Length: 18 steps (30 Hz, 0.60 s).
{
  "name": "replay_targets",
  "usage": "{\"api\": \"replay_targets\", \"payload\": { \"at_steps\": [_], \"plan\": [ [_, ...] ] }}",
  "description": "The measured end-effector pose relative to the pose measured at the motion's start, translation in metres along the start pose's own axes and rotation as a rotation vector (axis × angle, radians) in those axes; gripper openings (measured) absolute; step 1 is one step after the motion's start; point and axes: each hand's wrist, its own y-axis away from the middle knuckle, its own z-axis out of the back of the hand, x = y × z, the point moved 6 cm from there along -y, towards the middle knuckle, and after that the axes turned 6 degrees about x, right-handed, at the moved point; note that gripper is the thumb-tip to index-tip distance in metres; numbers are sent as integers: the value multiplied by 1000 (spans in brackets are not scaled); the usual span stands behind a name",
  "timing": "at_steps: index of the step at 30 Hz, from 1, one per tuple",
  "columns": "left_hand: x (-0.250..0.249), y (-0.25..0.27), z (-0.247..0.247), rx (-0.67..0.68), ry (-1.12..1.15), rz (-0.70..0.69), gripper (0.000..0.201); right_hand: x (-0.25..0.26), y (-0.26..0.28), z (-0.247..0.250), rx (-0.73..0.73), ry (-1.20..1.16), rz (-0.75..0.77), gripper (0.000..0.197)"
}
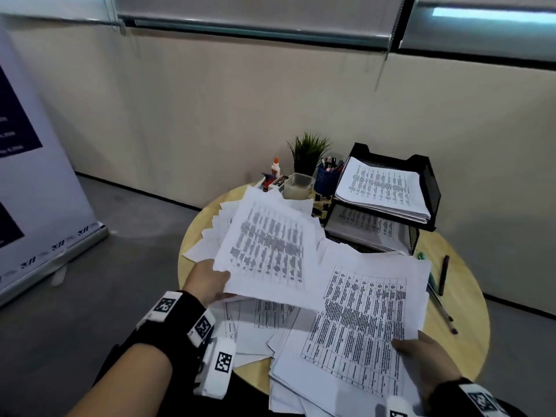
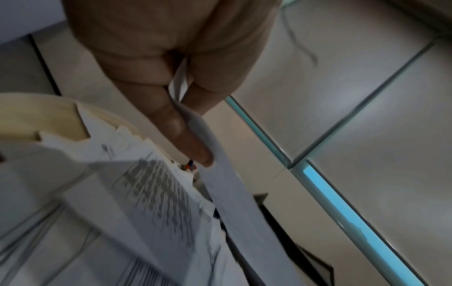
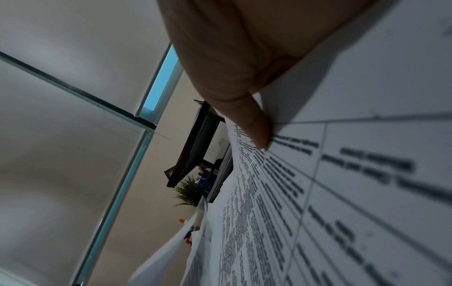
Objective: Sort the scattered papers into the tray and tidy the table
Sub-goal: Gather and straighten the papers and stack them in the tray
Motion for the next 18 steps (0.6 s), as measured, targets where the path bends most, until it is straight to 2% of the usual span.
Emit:
{"api": "replay_targets", "payload": {
  "at_steps": [2, 3, 4, 6, 8, 9, 11, 12, 15, 18],
  "plan": [
    [10, 9, -17, 98, -100, 53, 6, 1, 0, -5, 10, -83, -16, 65],
    [18, 8, -26, 152, -209, 76, 20, 1, -1, -5, -14, -129, -32, 85],
    [25, 10, -35, 222, -352, 102, 36, -1, -2, -7, -9, -185, -35, 91],
    [40, 16, -53, 317, -651, 154, 56, 0, -2, -10, 13, -293, -49, 84],
    [54, 18, -68, 385, -767, 176, 60, -8, -7, -11, -18, -304, -43, 80],
    [59, 17, -75, 415, -807, 160, 60, -15, -14, -10, -33, -321, -60, 84],
    [61, 23, -84, 462, -917, 148, 56, -23, -21, -7, 4, -317, -9, 112],
    [62, 27, -87, 493, -940, 158, 54, -17, -17, -9, 1, -288, 25, 120],
    [74, 26, -96, 631, -915, 147, 57, -8, -6, -11, -17, -264, 44, 100],
    [73, 32, -104, 708, -868, 104, 55, -28, -31, -6, -11, -191, 22, 121]
  ]
}}
